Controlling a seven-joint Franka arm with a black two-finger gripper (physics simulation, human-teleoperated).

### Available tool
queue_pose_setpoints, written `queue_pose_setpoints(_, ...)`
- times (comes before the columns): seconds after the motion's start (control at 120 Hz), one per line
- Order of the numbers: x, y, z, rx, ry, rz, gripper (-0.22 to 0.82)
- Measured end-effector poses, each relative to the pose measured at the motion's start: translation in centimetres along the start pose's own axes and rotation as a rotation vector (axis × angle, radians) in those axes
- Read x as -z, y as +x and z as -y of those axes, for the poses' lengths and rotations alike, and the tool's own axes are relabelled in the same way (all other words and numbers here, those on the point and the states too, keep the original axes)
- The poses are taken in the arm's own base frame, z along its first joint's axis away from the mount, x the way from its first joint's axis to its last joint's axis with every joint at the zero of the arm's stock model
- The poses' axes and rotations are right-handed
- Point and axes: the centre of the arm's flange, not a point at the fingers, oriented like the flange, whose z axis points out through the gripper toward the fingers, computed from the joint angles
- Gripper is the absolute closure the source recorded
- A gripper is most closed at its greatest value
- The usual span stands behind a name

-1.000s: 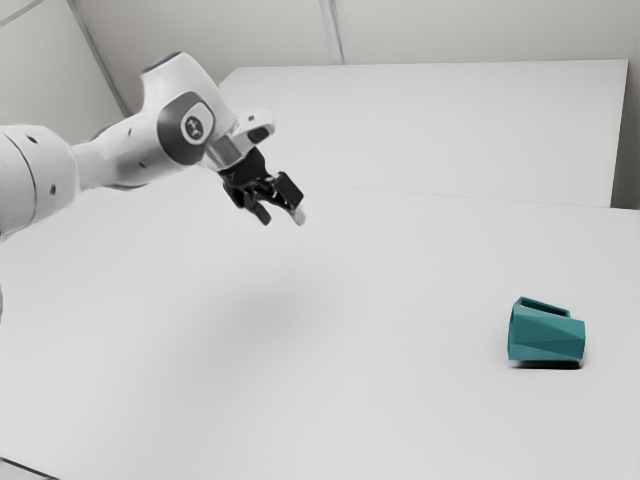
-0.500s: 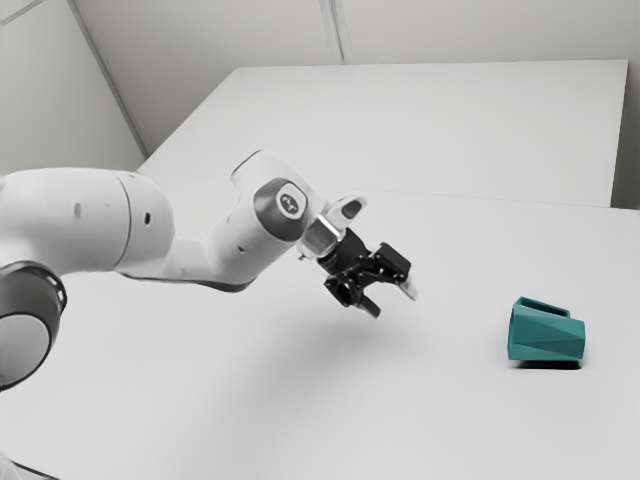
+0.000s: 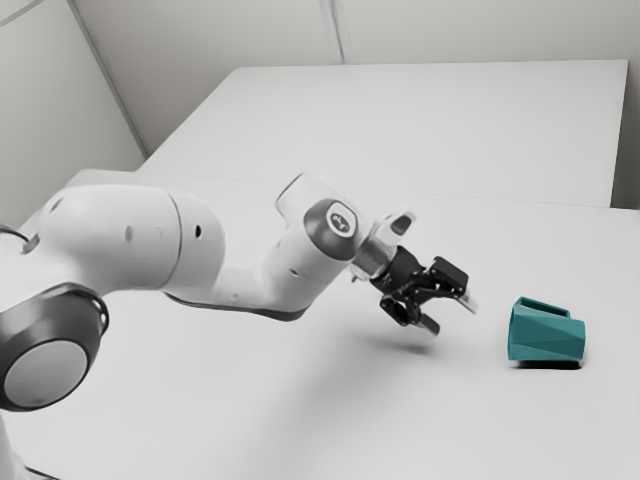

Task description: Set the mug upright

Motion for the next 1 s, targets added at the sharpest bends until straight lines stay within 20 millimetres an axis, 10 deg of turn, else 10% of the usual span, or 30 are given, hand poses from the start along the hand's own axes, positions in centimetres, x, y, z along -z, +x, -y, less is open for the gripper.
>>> queue_pose_setpoints(0.775,-9.4,3.0,-5.7,-0.105,-0.052,0.006,0.01)
queue_pose_setpoints(1.0,-9.4,3.5,-7.1,-0.131,-0.068,-0.005,0.45)
